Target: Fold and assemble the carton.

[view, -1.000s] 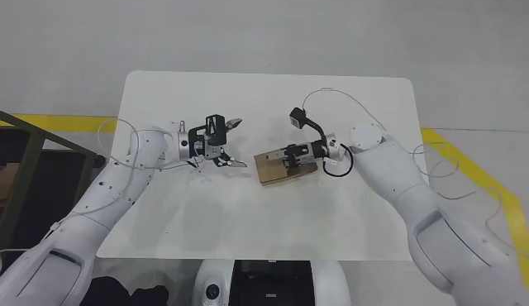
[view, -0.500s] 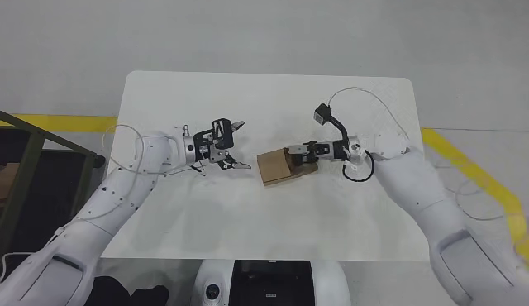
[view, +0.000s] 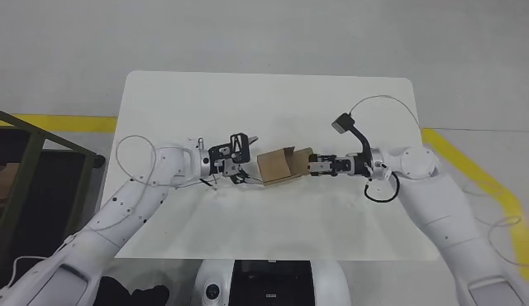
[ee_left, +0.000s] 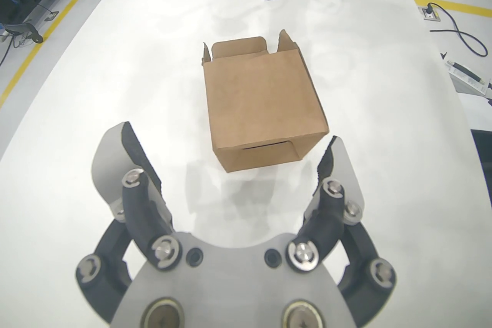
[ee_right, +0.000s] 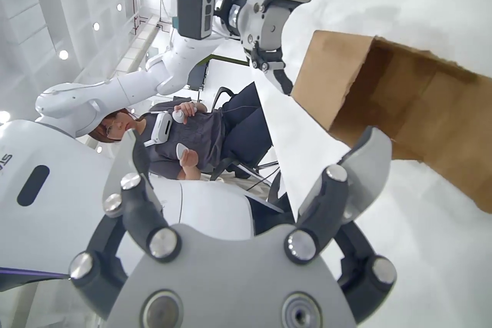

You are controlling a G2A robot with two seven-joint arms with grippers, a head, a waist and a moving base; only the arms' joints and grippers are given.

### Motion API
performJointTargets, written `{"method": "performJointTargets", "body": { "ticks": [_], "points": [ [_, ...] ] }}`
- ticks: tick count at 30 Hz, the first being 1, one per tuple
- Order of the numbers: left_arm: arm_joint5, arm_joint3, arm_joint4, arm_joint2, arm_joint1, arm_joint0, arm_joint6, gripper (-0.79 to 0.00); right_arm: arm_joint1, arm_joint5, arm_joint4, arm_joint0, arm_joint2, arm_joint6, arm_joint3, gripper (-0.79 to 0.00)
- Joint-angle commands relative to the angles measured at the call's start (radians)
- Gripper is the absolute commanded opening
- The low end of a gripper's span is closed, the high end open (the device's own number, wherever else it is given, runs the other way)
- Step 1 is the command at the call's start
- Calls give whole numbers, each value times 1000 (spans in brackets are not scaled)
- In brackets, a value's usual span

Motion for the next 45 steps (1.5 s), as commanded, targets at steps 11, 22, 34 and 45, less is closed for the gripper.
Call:
{"method": "performJointTargets", "body": {
  "ticks": [11, 22, 34, 45],
  "points": [
    [47, 78, -81, 46, -43, -67, -52, 0, 29, 9, -7, -102, 77, -14, -110, 0],
    [-30, 87, 42, 39, -38, -112, -69, 0, 32, 38, -37, -96, 88, -79, -82, 0],
    [-120, 108, 155, 32, -24, -141, 80, 0, 28, 38, -138, -111, 78, -222, -112, 0],
    [-116, 111, 153, 32, -24, -138, 77, 0, 28, 38, -138, -111, 78, -222, -112, 0]
  ]
}}
